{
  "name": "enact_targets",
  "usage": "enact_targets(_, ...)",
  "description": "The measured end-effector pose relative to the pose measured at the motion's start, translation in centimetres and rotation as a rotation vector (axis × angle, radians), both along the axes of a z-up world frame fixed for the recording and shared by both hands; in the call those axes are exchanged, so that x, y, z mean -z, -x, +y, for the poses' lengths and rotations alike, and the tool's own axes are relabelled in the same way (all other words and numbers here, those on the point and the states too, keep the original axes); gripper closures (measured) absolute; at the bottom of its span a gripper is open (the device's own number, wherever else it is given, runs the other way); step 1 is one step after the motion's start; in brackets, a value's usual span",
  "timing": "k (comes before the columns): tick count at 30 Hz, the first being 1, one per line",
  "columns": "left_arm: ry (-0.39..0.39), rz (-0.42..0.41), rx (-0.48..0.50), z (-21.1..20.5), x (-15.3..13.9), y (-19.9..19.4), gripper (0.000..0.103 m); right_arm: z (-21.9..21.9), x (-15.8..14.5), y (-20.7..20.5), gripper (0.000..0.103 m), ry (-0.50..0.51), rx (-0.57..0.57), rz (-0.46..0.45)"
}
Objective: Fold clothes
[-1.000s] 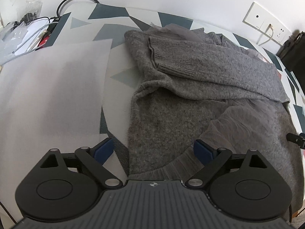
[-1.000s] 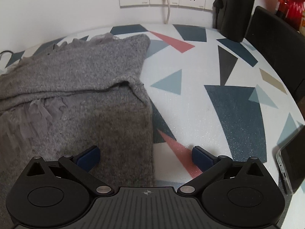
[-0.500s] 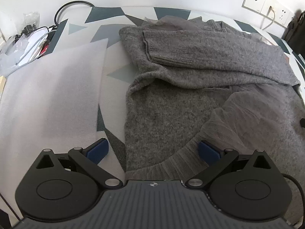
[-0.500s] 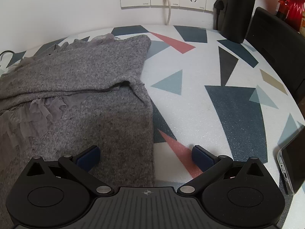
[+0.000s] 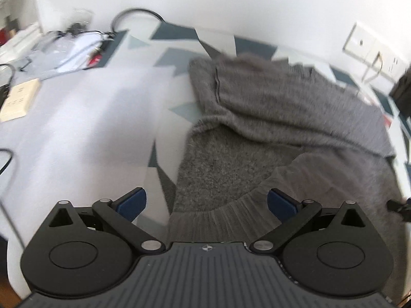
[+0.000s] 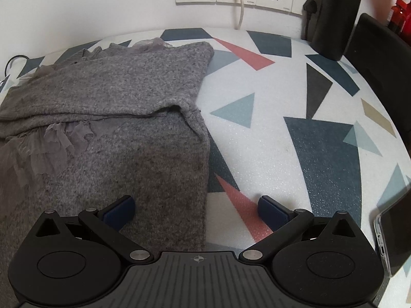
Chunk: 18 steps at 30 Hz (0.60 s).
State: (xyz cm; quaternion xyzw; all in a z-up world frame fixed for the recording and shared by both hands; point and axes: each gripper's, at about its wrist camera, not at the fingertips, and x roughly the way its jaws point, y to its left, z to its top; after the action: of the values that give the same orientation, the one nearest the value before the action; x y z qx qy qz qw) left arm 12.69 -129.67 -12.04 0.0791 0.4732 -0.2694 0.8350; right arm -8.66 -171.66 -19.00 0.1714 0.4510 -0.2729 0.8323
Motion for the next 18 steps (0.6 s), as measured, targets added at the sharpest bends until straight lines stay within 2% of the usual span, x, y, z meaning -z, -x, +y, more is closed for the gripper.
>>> enact_targets(8,0.024,-0.028,-0.137,5.2,-1.9,3.8,0.001,0.1,0.1,0.1,0.001,0.015,0.008,-0.017)
enact_targets(13,-0.01,-0.056,-0.107,7.1,-2.0,5.0,0.001,-0.2,0.1,-0.2,0.001,0.009,0.02,-0.016)
enact_targets(18,0.01,-0.061,-0.044,7.5,-1.0,4.7,0.001,-0.5,-0.1,0.4,0.001,-0.012,0.057,-0.016)
